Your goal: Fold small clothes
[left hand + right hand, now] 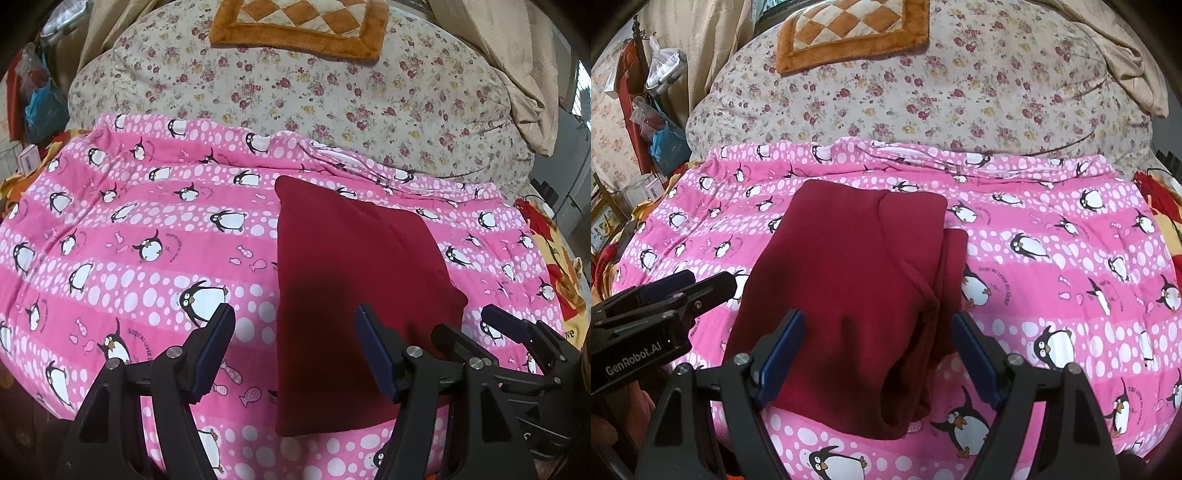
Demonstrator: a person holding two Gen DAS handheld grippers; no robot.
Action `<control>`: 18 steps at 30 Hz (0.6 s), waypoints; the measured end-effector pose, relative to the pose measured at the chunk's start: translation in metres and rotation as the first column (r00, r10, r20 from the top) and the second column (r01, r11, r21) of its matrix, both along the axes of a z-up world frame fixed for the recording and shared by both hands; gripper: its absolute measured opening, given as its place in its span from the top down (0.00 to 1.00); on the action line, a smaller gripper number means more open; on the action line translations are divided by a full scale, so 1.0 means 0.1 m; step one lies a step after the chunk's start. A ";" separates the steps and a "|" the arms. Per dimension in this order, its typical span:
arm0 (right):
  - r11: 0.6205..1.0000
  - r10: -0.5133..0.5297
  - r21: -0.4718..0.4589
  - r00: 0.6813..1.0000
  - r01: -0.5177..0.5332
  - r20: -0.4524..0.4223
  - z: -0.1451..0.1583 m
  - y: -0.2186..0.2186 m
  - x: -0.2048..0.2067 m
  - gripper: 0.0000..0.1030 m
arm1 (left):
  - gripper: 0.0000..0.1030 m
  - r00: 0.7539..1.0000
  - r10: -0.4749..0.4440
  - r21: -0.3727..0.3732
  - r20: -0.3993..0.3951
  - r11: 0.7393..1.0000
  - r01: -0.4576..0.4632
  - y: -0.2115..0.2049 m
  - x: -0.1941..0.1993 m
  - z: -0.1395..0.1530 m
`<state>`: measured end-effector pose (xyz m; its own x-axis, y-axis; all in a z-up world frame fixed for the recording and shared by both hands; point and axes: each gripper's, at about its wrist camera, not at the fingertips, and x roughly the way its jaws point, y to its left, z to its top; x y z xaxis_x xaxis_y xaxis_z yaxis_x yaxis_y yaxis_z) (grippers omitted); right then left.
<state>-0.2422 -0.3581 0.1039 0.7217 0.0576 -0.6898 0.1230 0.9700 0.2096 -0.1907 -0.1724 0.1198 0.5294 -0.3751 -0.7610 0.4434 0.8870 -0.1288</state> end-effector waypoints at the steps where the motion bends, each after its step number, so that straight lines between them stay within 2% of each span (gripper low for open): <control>1: 1.000 0.000 0.000 1.000 0.000 -0.001 0.00 0.00 0.00 0.18 | 0.54 1.000 0.000 0.001 -0.001 1.000 0.000 0.00 0.00 0.00; 18: 1.000 0.002 0.008 1.000 -0.002 -0.019 -0.07 -0.01 0.06 0.18 | 0.54 1.000 -0.010 0.011 -0.009 1.000 0.010 -0.03 0.03 -0.06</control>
